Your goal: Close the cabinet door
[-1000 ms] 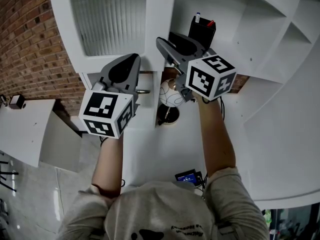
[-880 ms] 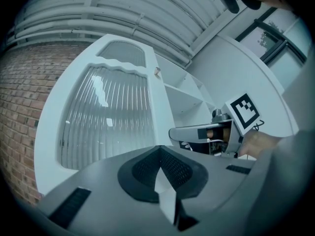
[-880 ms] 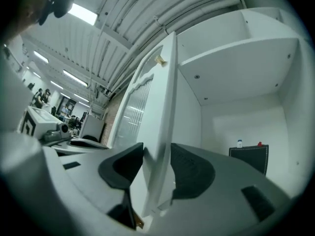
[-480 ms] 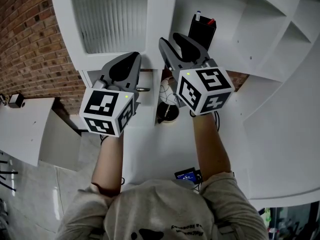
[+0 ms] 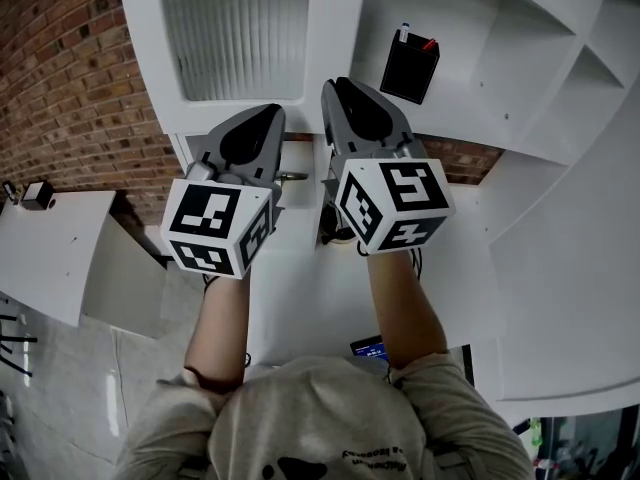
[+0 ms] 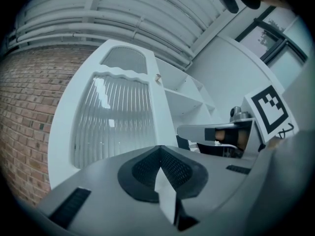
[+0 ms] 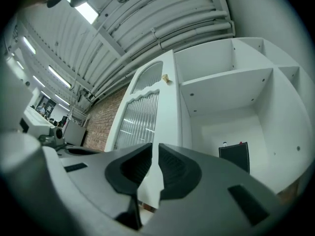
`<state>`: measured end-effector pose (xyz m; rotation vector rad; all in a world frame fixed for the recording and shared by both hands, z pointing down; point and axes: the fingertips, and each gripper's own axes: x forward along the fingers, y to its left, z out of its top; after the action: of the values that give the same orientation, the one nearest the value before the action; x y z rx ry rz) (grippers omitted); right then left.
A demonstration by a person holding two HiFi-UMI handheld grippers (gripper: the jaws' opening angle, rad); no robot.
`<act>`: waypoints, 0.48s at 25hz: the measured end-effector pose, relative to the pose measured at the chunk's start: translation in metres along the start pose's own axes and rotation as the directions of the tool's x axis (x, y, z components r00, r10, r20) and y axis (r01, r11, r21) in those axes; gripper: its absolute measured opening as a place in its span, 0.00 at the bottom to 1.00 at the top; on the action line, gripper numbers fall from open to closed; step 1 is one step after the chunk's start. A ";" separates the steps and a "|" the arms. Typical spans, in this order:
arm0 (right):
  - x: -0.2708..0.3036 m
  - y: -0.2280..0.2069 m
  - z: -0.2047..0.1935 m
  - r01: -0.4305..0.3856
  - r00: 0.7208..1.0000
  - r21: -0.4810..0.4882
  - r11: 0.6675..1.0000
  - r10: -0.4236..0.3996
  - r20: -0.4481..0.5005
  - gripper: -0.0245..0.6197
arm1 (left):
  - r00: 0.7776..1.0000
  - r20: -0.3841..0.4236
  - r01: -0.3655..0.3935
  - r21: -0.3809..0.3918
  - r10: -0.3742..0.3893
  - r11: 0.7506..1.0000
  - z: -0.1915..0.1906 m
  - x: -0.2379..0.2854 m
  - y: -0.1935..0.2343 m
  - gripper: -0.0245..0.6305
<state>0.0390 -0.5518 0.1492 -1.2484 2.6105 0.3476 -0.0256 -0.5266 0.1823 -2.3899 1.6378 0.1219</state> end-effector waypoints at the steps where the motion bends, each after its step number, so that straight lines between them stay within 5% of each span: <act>1: -0.003 0.003 0.002 0.007 1.000 0.002 1.000 -0.007 0.008 0.11 | 1.000 -0.001 0.000 0.001 0.000 1.000 0.000 -0.003 -0.001 0.05; 12: -0.035 0.032 0.006 0.028 0.999 0.021 0.999 -0.029 0.039 0.07 | 1.000 0.010 -0.011 0.006 0.011 1.000 0.008 -0.033 -0.012 0.05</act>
<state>0.0358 -0.5052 0.1572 -1.2585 2.5547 0.3362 -0.0259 -0.4904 0.1829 -2.3726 1.6447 0.1303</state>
